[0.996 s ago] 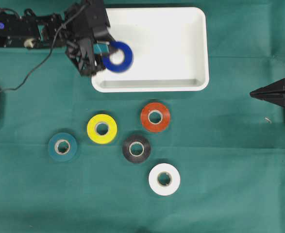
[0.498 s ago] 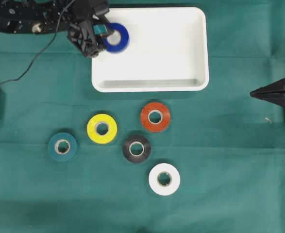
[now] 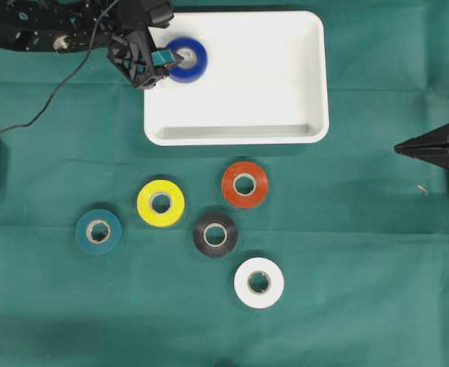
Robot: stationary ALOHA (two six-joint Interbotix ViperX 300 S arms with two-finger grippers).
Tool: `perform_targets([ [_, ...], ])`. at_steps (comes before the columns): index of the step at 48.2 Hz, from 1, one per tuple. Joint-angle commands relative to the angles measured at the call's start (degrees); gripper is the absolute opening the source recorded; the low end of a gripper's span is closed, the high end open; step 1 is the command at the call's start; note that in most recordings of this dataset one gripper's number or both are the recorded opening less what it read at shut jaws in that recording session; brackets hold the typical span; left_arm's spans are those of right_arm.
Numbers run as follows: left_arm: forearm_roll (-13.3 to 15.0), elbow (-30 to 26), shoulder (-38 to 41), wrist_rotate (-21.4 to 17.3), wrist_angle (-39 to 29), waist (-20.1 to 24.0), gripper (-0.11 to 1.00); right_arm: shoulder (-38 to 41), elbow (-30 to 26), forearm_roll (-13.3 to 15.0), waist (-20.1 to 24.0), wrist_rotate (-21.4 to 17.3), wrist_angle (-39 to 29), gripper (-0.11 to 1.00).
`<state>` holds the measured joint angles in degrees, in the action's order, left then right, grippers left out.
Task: Put the tape into the white case with the left arm.
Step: 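Carry the blue tape with the left gripper into the white tray, then release the blue tape and retract the left gripper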
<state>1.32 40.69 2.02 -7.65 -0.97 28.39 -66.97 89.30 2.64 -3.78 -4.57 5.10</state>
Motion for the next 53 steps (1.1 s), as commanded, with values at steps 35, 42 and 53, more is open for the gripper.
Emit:
perform_targets([
  [35, 0.35, 5.27, -14.50, 0.88, 0.70, -15.38, 0.88, 0.18, -0.62, 0.09, -0.44, -0.09, 0.70, -0.09],
  [42, 0.35, 7.91, -18.28, 2.81, 1.93, -20.21, 0.88, 0.18, -0.53, 0.09, -0.53, 0.00, 0.70, -0.09],
  [53, 0.35, 12.92, -23.64, 6.68, 4.39, -25.84, 0.88, 0.09, -0.53, 0.09, -0.62, 0.00, 0.70, -0.09],
])
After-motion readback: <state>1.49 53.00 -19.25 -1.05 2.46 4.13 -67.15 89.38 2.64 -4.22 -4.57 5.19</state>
